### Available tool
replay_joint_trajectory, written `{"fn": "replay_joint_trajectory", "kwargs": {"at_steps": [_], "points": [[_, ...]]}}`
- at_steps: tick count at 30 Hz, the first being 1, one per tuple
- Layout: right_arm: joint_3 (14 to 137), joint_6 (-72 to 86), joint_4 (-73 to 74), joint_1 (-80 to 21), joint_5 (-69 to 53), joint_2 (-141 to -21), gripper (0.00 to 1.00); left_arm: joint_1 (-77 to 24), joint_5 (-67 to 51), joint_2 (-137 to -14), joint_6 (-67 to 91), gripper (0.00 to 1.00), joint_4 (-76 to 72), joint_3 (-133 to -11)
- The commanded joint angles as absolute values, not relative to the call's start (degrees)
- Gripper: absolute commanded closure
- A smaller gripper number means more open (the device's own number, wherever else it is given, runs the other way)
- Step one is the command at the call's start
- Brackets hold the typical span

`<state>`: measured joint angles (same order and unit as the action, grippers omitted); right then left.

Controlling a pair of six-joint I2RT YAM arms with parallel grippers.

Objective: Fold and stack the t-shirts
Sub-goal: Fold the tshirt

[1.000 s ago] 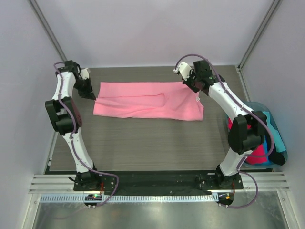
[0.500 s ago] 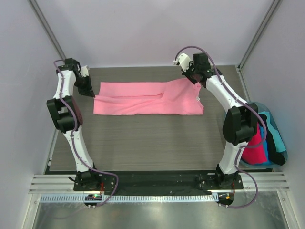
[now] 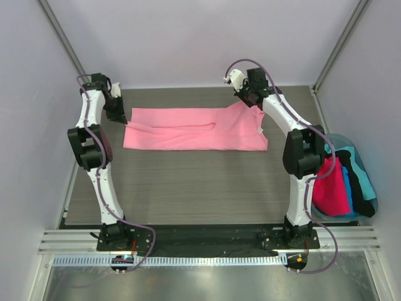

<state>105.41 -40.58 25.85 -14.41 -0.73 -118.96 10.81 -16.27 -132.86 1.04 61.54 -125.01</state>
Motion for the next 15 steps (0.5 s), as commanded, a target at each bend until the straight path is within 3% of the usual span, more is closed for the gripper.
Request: {"fn": "replay_joint_trajectory", "kwargs": {"at_steps": [1,15], "points": [[109.6,-40.3,22.5,-13.9,1.8,-120.5,0.99,10.3,-14.0,-134.1,0.7,1.00,59.9,-128.0],[112.7,-39.6,20.7,-13.9,4.1,-123.8,0.99,9.8,-10.6,-135.3,1.1,1.00,58.8,-129.9]]}}
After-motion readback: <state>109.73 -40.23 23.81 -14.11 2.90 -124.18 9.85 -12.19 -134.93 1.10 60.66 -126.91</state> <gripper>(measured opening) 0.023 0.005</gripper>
